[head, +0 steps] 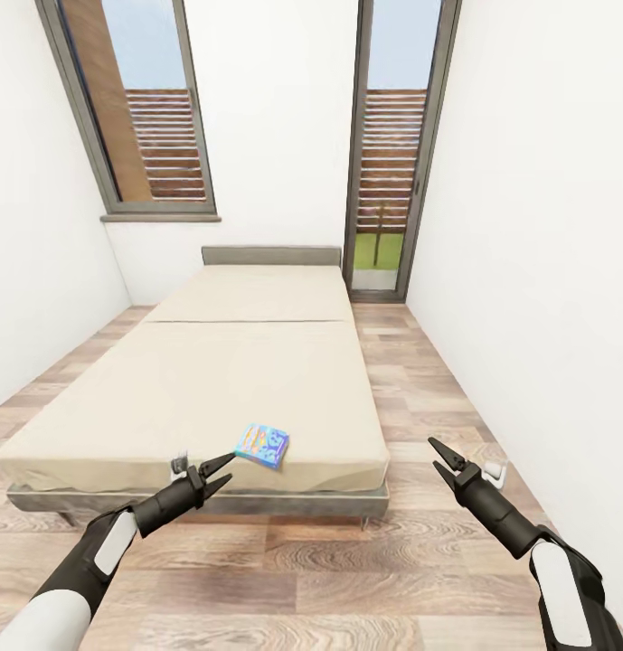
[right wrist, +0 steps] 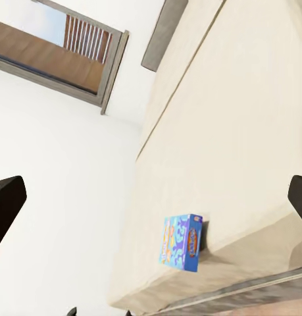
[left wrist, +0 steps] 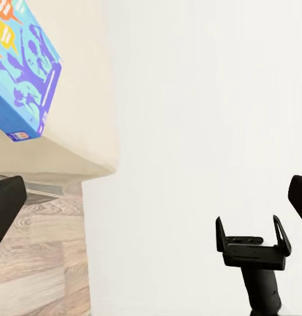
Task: Put all the toys in the child's room - the three board games (two on the bed and one on the table), the two jigsaw puzzles on the table, and the tennis ball on the table - inside the toy box on the table in the child's room.
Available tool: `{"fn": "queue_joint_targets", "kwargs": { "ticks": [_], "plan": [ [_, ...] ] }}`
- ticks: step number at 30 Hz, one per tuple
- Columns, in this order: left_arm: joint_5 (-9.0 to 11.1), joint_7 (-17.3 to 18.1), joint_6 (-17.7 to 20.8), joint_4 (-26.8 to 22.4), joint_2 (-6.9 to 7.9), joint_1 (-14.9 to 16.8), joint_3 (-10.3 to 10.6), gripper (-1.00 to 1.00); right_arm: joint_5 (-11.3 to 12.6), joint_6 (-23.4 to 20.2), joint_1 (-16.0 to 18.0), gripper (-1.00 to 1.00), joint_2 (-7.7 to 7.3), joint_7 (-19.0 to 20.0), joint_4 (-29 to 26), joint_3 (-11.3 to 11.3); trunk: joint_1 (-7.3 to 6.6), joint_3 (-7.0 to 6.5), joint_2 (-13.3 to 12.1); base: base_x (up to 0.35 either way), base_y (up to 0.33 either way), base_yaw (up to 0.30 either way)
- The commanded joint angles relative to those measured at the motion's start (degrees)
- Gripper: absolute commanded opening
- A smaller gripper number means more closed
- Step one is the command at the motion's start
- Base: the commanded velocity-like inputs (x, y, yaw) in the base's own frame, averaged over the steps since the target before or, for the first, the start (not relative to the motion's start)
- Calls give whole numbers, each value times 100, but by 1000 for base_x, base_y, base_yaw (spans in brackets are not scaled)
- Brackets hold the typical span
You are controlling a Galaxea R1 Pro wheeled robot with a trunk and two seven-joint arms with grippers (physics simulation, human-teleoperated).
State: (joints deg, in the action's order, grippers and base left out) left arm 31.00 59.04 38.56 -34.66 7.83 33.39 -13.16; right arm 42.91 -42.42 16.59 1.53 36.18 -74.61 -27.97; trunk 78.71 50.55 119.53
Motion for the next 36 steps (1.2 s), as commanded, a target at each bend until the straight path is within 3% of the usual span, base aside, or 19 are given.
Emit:
{"fn": "queue_joint_targets", "kwargs": {
  "ticks": [1, 12, 23, 27, 30, 33, 36],
  "plan": [
    [27, 23, 42, 2, 13, 4, -2, 100, 10, -38, 7, 100, 6, 13, -1, -16, 22, 23, 44, 0, 0, 0],
    [30, 7, 36, -3, 8, 5, 3, 100, -7, -62, 3, 100, 6, 46, -9, -16, 263, 221, 485, 0, 0, 0],
    [47, -387, -6, -160, -370, 9, -29, 100, 52, -89, 5, 100, -18, 55, -10, -24, 505, 418, 926, 0, 0, 0],
    [182, -706, -212, -252, -570, 10, -207, 100, 59, -94, 9, 100, -20, 56, -10, -24, 593, 490, 1087, 0, 0, 0],
    [431, -942, -520, -272, -707, 10, -526, 100, 59, -104, 10, 100, -26, 56, -10, -25, 659, 544, 1207, 0, 0, 0],
    [551, -1063, -688, -266, -752, 10, -698, 100, 65, -107, 10, 100, -28, 56, -10, -30, 725, 598, 1327, 0, 0, 0],
    [589, -1088, -836, -263, -752, 1, -746, 100, 67, -108, 11, 100, -29, 56, -10, -32, 790, 652, 1447, 0, 0, 0]
  ]
}}
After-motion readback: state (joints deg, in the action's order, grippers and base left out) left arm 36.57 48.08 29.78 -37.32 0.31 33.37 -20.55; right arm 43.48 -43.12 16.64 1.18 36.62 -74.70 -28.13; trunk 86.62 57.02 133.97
